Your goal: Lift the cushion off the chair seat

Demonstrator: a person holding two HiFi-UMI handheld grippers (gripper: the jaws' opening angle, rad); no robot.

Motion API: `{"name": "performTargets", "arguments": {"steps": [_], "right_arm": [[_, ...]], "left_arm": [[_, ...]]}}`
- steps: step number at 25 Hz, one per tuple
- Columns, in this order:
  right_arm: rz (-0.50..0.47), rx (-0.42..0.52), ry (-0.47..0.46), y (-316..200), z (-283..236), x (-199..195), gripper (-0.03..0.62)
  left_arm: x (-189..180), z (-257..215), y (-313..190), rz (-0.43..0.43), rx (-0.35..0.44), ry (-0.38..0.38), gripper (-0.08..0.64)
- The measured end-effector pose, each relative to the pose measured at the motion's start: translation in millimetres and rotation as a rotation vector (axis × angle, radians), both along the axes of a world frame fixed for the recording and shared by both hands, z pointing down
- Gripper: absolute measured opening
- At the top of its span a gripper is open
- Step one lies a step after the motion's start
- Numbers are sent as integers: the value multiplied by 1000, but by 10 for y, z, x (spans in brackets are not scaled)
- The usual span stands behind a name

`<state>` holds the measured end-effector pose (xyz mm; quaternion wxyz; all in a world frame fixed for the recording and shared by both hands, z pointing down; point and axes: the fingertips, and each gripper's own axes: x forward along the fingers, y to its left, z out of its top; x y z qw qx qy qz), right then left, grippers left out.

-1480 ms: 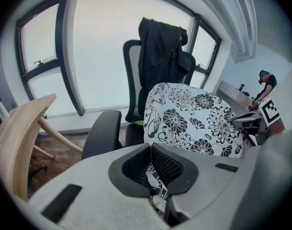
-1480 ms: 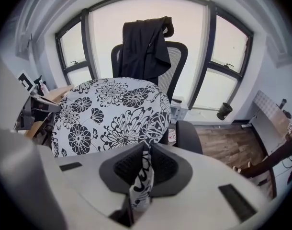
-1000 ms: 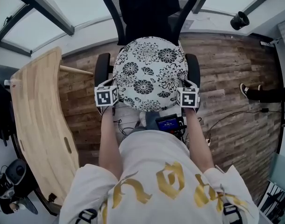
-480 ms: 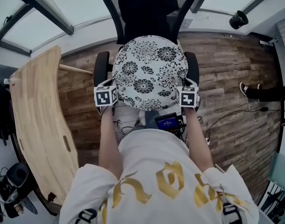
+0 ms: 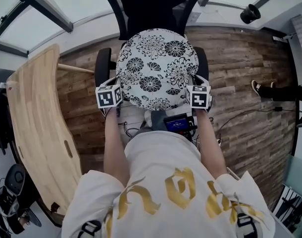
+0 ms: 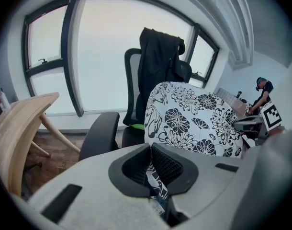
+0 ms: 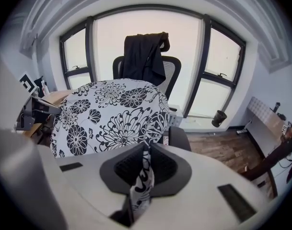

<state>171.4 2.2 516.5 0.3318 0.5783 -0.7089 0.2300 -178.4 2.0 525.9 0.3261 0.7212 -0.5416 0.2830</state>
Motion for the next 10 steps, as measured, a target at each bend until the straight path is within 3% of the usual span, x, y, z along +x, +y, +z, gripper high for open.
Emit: {"name": "performTargets", "arguments": {"steps": [10], "right_arm": [[-6, -10, -5, -20, 67, -53, 32]], "left_arm": [[-41, 23, -21, -10, 0, -1, 18]]}}
